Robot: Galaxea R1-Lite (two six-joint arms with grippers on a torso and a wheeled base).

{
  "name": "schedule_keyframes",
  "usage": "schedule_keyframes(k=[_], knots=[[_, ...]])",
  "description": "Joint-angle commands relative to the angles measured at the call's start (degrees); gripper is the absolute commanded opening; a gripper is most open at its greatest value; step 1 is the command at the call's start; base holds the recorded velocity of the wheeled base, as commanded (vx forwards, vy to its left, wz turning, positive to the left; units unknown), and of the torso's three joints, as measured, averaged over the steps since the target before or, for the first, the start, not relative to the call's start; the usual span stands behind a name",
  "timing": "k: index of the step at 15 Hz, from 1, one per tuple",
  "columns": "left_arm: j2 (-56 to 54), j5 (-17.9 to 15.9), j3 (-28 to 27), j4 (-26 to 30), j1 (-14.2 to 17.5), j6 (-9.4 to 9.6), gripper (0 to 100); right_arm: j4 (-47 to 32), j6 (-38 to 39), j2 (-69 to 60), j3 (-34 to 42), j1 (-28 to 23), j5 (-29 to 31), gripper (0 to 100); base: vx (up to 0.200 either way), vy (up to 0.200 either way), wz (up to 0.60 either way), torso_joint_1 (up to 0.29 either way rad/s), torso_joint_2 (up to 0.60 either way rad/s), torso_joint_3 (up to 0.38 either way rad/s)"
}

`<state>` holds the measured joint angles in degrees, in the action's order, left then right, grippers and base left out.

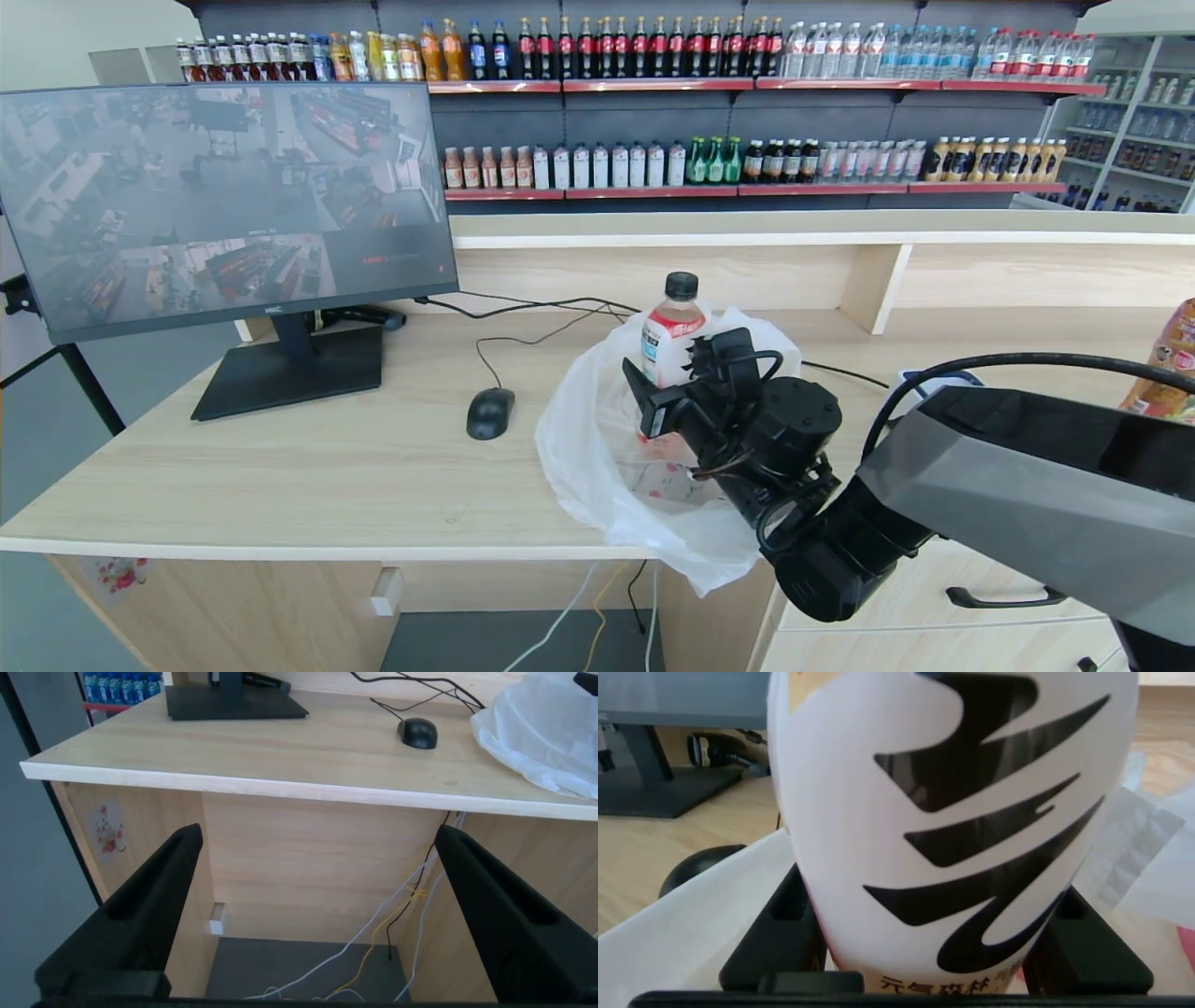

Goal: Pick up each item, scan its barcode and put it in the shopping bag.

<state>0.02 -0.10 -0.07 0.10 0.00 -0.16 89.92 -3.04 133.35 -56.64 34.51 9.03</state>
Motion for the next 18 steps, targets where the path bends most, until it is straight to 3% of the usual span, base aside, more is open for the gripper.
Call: schedule_keyframes(k=[1, 16, 17, 18], knots=[[-0.02, 0.01, -0.01, -0.01, 0.0, 0.07, 100, 0.08, -0.13, 0.15, 0.3, 0.03, 0.02, 0, 0.0, 0.0, 0.0, 0.0, 0.0, 0.0], [-0.02, 0.01, -0.01, -0.01, 0.0, -0.02, 100, 0.08, -0.3, 0.86, 1.97, 0.29, 0.02, 0, 0.0, 0.0, 0.0, 0.0, 0.0, 0.0], [-0.02, 0.01, -0.01, -0.01, 0.0, -0.02, 100, 0.08, -0.3, 0.86, 2.32, 0.38, 0.02, 100, 0.0, 0.0, 0.0, 0.0, 0.0, 0.0], [-0.02, 0.01, -0.01, -0.01, 0.0, -0.02, 100, 0.08, -0.3, 0.77, 2.58, 0.38, -0.07, 100, 0.0, 0.0, 0.0, 0.0, 0.0, 0.0]])
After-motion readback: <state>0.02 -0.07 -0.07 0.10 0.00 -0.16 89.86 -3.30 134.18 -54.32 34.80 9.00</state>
